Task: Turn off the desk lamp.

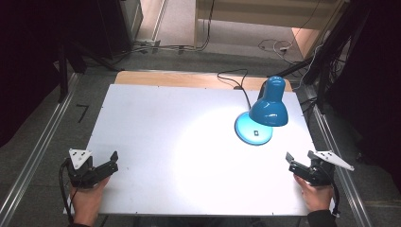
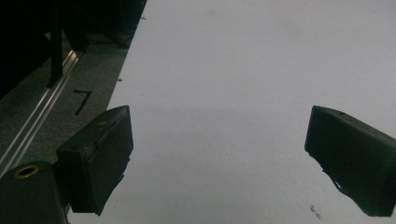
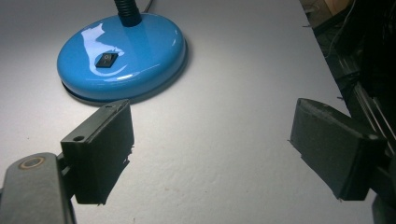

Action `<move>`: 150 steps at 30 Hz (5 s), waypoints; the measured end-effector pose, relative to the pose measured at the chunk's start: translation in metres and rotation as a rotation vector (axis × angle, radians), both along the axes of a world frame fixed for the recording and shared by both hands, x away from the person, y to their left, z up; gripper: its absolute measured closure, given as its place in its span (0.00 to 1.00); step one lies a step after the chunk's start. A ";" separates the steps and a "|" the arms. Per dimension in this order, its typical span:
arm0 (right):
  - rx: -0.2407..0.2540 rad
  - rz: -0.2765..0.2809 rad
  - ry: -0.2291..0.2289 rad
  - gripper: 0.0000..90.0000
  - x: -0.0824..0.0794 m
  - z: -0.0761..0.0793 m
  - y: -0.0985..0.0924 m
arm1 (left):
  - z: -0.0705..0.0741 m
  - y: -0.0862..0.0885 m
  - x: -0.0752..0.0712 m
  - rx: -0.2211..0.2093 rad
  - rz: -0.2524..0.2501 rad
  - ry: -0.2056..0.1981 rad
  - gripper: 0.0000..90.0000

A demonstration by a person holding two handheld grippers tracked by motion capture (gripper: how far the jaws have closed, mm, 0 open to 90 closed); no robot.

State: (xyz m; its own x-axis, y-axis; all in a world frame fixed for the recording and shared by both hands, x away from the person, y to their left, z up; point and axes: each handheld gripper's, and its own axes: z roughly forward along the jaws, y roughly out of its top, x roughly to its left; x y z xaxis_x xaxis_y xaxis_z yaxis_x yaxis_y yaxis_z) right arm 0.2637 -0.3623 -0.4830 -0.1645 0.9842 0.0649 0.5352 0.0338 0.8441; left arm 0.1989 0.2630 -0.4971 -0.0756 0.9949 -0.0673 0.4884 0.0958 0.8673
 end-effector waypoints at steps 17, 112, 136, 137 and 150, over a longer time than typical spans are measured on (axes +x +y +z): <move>-0.005 0.017 -0.007 0.14 0.006 0.003 0.011 | -0.001 -0.001 0.001 0.006 -0.001 0.004 0.09; 0.001 0.082 -0.029 0.56 0.063 -0.014 0.088 | -0.002 0.002 0.000 -0.005 -0.002 0.013 0.09; -0.009 0.092 -0.040 0.97 0.075 -0.022 0.100 | -0.003 0.003 0.001 -0.005 -0.002 0.020 0.09; -0.005 0.090 -0.039 0.97 0.076 -0.021 0.100 | -0.003 0.003 0.001 -0.004 -0.001 0.020 0.09; -0.015 0.080 -0.019 0.97 0.082 -0.023 0.103 | -0.003 0.003 0.000 -0.006 -0.002 0.017 0.09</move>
State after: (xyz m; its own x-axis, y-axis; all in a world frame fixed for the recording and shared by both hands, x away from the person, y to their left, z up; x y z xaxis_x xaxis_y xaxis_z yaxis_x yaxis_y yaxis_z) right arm 0.3453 -0.2597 -0.5059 -0.2437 0.9687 0.0467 0.5140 0.0881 0.8533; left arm 0.1993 0.2662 -0.4998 -0.0750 0.9946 -0.0722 0.5033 0.1003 0.8583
